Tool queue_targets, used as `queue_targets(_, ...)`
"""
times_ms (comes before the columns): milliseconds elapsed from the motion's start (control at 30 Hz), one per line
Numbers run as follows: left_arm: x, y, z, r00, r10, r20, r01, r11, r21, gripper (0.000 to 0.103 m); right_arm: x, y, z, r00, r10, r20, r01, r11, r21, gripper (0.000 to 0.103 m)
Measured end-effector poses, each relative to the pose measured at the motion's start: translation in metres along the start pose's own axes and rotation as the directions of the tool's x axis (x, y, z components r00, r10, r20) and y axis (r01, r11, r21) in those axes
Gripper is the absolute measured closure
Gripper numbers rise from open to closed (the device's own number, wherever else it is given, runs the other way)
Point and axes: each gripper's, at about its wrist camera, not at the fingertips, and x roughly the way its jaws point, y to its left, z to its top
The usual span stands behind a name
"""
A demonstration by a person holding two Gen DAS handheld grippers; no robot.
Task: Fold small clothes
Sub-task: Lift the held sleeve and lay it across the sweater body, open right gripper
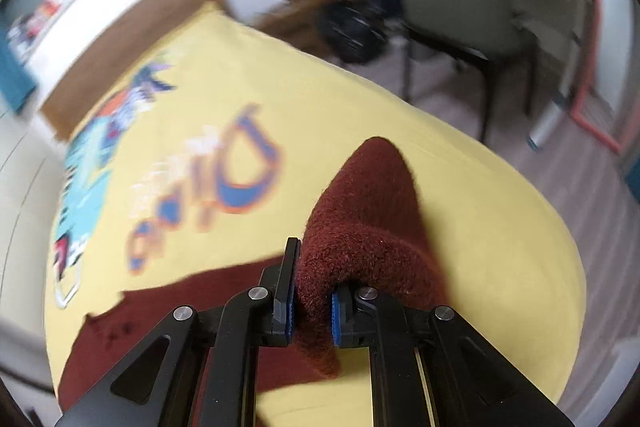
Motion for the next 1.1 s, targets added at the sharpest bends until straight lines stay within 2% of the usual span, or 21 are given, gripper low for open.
queue_targets(100,-0.002,0.003,0.002,1.000,-0.001,0.012,0.001,1.000,-0.006,0.001,-0.022,0.062,-0.002,0.998,0.060,0.019,-0.058,0.995,-0.082,0.091)
queue_targets(300,-0.004,0.010,0.012,0.999,-0.009,0.038,0.009,1.000,-0.004,0.001,-0.027,0.164,-0.020,0.987,0.159,-0.014,-0.159,0.963,-0.219,0.091)
queue_targets(433,-0.005,0.019,0.017,0.998,-0.013,0.056,0.014,1.000,-0.019,0.001,-0.015,0.223,-0.045,0.972,0.217,-0.088,-0.234,0.932,-0.279,0.091)
queue_targets(600,0.000,0.028,0.020,0.998,0.001,0.056,0.001,1.000,-0.029,0.001,0.017,0.286,-0.094,0.947,0.234,-0.220,-0.300,0.889,-0.346,0.091)
queue_targets(767,0.003,0.034,0.023,0.998,0.022,0.054,-0.021,1.000,-0.017,0.001,0.058,0.317,-0.158,0.915,0.181,-0.361,-0.324,0.864,-0.387,0.090)
queue_targets(900,0.006,0.038,0.021,0.999,0.012,0.044,-0.011,1.000,-0.018,0.001,0.085,0.317,-0.211,0.884,0.112,-0.455,-0.312,0.865,-0.393,0.090)
queue_targets(1000,0.007,0.040,0.016,0.999,0.007,0.038,-0.006,1.000,-0.021,0.001,0.100,0.309,-0.233,0.858,0.088,-0.505,-0.305,0.880,-0.365,0.090)
queue_targets(1100,0.008,0.041,0.014,0.999,0.000,0.034,0.001,1.000,-0.023,0.001,0.110,0.304,-0.254,0.850,0.034,-0.525,-0.272,0.883,-0.383,0.088)
